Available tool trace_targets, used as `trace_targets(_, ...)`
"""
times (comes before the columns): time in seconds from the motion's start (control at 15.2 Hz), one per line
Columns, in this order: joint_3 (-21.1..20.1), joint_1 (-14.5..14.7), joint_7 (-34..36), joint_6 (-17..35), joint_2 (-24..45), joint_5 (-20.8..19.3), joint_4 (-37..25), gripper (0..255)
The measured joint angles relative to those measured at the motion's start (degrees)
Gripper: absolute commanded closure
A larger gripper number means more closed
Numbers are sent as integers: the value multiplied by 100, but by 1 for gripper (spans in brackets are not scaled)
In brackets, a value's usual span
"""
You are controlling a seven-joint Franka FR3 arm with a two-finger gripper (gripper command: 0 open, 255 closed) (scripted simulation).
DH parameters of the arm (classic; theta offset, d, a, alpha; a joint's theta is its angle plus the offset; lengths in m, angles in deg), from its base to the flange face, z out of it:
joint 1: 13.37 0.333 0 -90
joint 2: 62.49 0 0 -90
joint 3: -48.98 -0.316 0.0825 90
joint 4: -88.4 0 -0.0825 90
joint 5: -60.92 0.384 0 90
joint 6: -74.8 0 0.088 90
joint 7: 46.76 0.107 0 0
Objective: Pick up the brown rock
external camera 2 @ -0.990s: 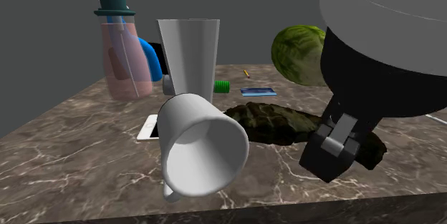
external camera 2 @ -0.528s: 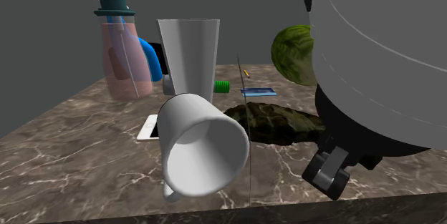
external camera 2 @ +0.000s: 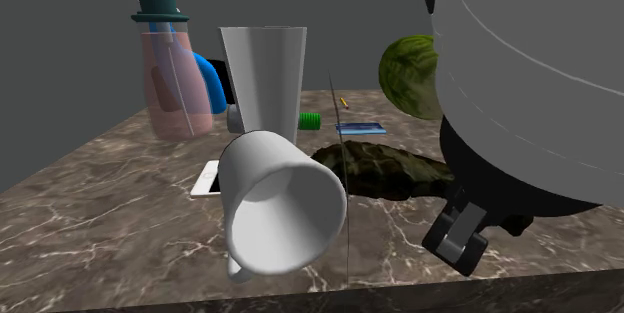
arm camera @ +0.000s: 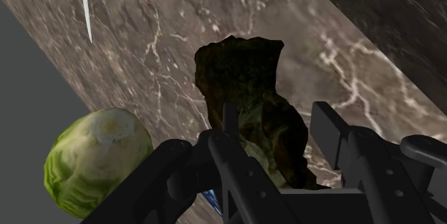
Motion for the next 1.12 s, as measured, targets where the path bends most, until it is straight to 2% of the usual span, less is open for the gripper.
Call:
trace_targets(0.33, -89, 74, -22, -170, 56, 100, -211, 255)
trace_targets(1.12, -399, 352, -73, -721, 520, 428, -1231, 255)
